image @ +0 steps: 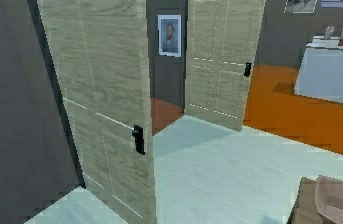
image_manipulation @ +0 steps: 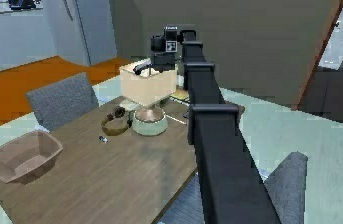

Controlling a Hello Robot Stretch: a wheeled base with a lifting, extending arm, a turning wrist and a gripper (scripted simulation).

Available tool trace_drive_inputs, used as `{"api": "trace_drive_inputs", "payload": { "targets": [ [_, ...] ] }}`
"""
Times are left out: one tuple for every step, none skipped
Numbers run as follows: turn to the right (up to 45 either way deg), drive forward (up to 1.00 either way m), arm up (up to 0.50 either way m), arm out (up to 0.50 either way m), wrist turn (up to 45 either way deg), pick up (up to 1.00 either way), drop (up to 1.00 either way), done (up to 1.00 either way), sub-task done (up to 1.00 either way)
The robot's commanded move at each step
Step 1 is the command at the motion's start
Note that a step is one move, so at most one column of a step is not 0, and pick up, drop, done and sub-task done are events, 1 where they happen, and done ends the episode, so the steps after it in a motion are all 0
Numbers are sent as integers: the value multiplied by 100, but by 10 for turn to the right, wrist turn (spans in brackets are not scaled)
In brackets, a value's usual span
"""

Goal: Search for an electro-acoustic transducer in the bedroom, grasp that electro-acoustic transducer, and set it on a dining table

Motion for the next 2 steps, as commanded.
{"api": "trace_drive_inputs", "payload": {
  "targets": [
    [0,0,0,-8,0,0,0,0,0],
    [0,0,0,0,0,0,0,100,0]
  ]
}}
